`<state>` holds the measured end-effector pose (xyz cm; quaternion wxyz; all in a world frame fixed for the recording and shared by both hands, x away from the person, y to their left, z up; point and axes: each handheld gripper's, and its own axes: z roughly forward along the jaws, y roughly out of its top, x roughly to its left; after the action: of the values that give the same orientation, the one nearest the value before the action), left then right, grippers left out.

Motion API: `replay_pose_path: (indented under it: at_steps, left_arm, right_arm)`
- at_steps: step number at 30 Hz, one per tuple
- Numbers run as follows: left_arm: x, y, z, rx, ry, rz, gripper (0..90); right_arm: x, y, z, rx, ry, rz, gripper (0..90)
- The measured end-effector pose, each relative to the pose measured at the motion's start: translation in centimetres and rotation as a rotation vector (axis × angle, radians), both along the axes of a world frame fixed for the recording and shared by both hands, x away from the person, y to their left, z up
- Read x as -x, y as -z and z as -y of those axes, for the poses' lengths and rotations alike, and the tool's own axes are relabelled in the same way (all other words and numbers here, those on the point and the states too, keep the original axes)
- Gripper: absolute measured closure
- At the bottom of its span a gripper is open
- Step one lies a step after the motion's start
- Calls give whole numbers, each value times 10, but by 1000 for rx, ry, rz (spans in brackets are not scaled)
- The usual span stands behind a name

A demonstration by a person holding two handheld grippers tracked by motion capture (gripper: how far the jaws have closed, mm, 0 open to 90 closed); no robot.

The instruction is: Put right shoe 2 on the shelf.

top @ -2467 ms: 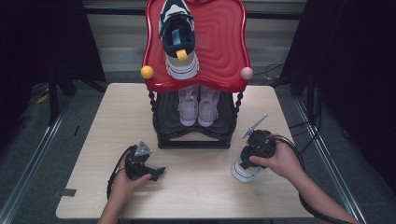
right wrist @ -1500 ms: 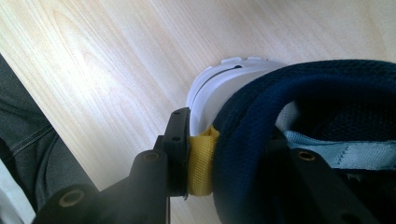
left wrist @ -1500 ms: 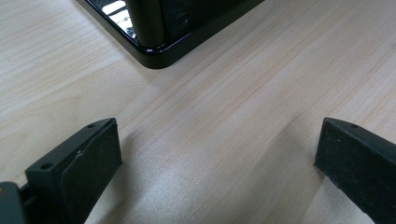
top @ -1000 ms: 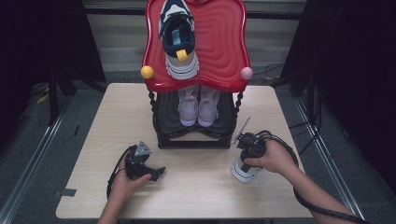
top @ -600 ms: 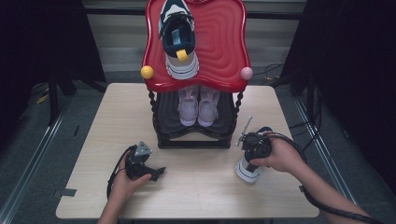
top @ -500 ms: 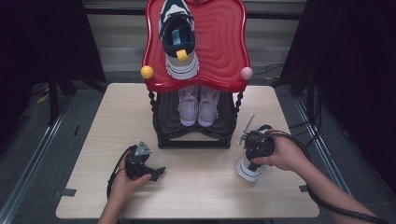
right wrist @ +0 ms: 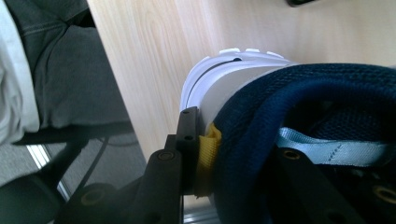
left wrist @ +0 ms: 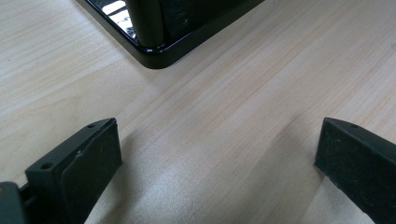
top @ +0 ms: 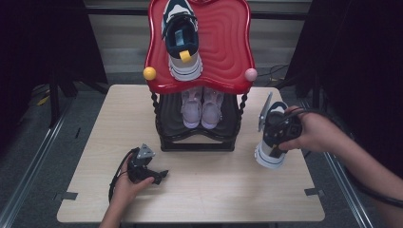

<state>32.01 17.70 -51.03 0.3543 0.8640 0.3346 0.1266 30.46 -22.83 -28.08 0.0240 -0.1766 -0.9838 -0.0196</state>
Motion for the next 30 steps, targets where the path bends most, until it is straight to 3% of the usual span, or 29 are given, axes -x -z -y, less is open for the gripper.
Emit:
replay_pose_path:
  at_steps: [5,8,13,18,23,30]
  left_arm:
    - [0,0,0,-6,5,-4,0]
    - [0,0,0,-5,4,-2,0]
    - [0,0,0,-5,4,-1,0]
    - [0,0,0,-5,4,-2,0]
    - [0,0,0,-5,4,-2,0]
    - [0,0,0,-4,3,-2,0]
  right_arm:
    - [1,-53,2,13,-23,45,727]
    - [0,-86,0,38,-29,98,728]
    - [-2,-124,-5,49,-49,134,728]
    - [-4,-150,-13,74,-64,180,728]
    - [-5,-177,-23,66,-89,241,728]
    - [-15,-203,-46,83,-143,336,728]
